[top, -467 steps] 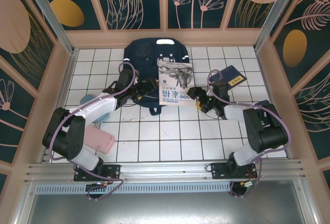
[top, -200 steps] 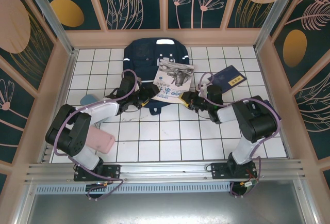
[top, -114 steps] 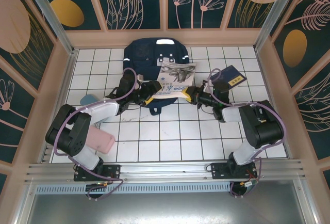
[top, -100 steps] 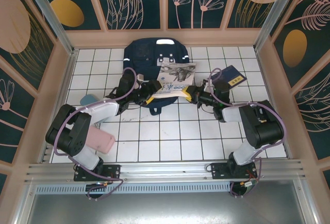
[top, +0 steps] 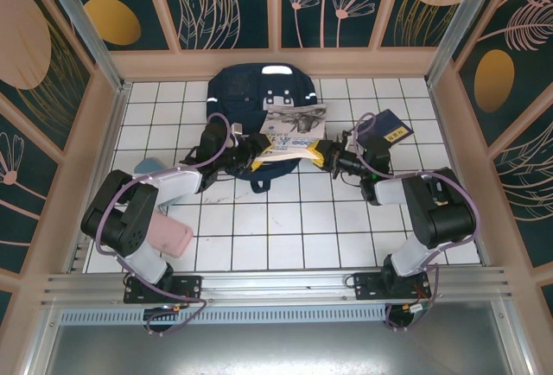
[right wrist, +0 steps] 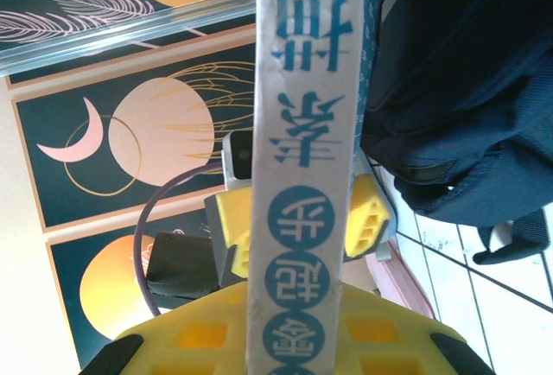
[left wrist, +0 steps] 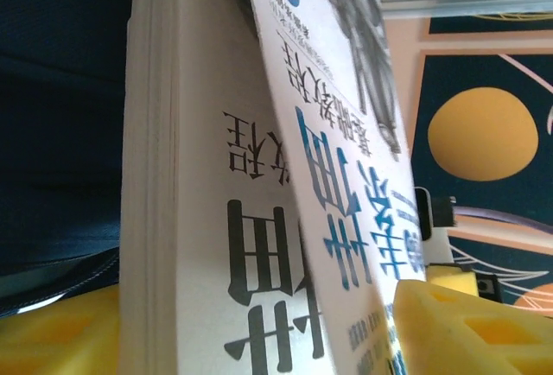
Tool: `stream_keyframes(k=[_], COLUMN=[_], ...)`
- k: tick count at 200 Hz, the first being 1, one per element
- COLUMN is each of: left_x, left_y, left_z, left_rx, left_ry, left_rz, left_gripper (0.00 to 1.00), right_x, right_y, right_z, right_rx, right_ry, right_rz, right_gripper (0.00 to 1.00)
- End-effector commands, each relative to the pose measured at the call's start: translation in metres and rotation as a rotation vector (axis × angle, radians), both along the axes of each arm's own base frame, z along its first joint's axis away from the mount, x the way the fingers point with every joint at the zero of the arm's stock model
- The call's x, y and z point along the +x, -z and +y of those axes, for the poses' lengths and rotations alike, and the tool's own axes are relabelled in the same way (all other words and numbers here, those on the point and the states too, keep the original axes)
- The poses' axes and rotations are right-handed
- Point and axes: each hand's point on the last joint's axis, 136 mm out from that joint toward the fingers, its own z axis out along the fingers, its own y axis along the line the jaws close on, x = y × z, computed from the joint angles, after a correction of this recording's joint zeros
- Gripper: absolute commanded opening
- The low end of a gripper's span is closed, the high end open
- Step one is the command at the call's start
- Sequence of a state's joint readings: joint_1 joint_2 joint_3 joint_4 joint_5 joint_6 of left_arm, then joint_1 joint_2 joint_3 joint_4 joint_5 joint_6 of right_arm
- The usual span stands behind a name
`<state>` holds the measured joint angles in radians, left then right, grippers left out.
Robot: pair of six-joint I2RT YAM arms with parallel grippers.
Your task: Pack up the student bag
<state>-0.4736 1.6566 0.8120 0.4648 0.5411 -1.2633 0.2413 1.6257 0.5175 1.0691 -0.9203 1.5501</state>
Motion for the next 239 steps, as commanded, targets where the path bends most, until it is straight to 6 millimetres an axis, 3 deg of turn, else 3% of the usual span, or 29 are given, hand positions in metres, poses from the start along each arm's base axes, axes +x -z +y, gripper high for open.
stream_keyframes(k=[1,42,49,76,107,121,126,152,174,202,219,231,239], left_x=[0.007,0.009,0.010,0.010,0.011,0.013,0.012,0.011,0.007,0.001,-0.003,-0.005,-0.005], left_y=[-0.019,-0.023,-0.010,-0.009,-0.017,-0.023,-0.040,-0.069,-0.082,-0.072,-0.058,-0.050,-0.047], left_z=[-0.011,-0.017,-0.018,-0.020,-0.019,-0.017,-0.015,-0.007,0.003,0.017,0.013,0.005,0.000], left_rx=[-0.068,-0.111,-0.099,-0.102,-0.110,-0.112,-0.126,-0.103,-0.072,-0.033,-0.029,-0.043,-0.057], left_ry=[0.016,0.038,0.040,0.050,0.040,0.022,0.012,-0.047,-0.091,-0.160,-0.180,-0.175,-0.173], left_rz=[-0.062,-0.076,-0.049,-0.050,-0.075,-0.099,-0.140,-0.235,-0.273,-0.247,-0.205,-0.187,-0.172], left_gripper=[0.67,0.42,0.38,0.28,0.00,0.00,0.00,0.00,0.00,0.00,0.00,0.00,0.00], right_x=[-0.007,-0.007,-0.006,-0.003,0.009,0.022,0.026,0.041,0.048,0.068,0.081,0.087,0.090], right_y=[-0.027,-0.007,-0.007,-0.010,-0.012,-0.016,-0.019,-0.037,-0.041,-0.023,-0.007,0.002,0.009], right_z=[-0.008,-0.014,-0.014,-0.011,-0.012,-0.014,-0.013,0.001,0.014,0.020,0.021,0.022,0.020], right_rx=[-0.019,-0.155,-0.172,-0.205,-0.239,-0.272,-0.280,-0.297,-0.294,-0.305,-0.315,-0.323,-0.340], right_ry=[-0.040,-0.149,-0.166,-0.214,-0.196,-0.165,-0.158,-0.157,-0.179,-0.189,-0.174,-0.160,-0.139], right_rz=[-0.186,-0.215,-0.236,-0.280,-0.309,-0.323,-0.337,-0.405,-0.428,-0.389,-0.339,-0.311,-0.285], right_gripper=[0.07,0.07,0.07,0.07,0.10,0.12,0.12,0.13,0.12,0.14,0.20,0.29,0.43])
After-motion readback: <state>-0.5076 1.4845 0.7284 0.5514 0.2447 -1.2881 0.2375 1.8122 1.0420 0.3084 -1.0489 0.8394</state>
